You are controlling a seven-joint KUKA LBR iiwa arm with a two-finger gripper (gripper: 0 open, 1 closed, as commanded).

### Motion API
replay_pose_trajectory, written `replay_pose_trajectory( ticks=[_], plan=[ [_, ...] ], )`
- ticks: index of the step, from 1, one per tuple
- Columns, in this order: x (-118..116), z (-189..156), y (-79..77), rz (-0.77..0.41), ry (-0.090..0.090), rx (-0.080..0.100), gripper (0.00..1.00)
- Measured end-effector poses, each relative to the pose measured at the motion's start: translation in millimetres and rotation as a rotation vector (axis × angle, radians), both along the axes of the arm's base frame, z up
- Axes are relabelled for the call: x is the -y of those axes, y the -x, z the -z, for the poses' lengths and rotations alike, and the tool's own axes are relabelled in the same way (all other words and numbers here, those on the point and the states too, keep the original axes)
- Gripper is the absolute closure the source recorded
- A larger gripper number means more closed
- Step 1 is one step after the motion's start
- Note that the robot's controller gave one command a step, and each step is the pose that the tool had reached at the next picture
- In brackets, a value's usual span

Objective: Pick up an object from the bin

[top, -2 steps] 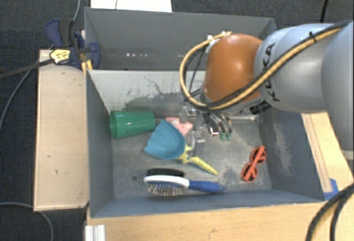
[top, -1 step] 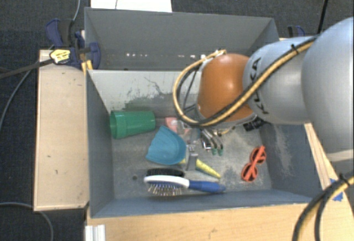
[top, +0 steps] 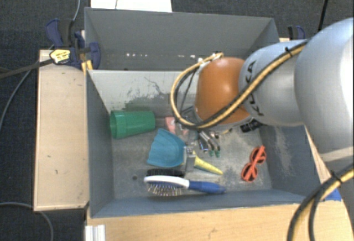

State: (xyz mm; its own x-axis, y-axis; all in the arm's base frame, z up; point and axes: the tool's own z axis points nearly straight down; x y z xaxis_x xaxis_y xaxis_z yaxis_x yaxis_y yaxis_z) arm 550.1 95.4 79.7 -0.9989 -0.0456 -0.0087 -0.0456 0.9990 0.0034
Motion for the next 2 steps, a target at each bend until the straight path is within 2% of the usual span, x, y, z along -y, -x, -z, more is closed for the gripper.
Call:
replay_pose_trajectory(
  ticks=[1,2],
  plan=[
    [-4.8,6.5,3.1,-0.217,0.0,0.008,1.0],
    [-4.8,6.5,3.1,-0.215,0.0,0.008,1.0]
  ],
)
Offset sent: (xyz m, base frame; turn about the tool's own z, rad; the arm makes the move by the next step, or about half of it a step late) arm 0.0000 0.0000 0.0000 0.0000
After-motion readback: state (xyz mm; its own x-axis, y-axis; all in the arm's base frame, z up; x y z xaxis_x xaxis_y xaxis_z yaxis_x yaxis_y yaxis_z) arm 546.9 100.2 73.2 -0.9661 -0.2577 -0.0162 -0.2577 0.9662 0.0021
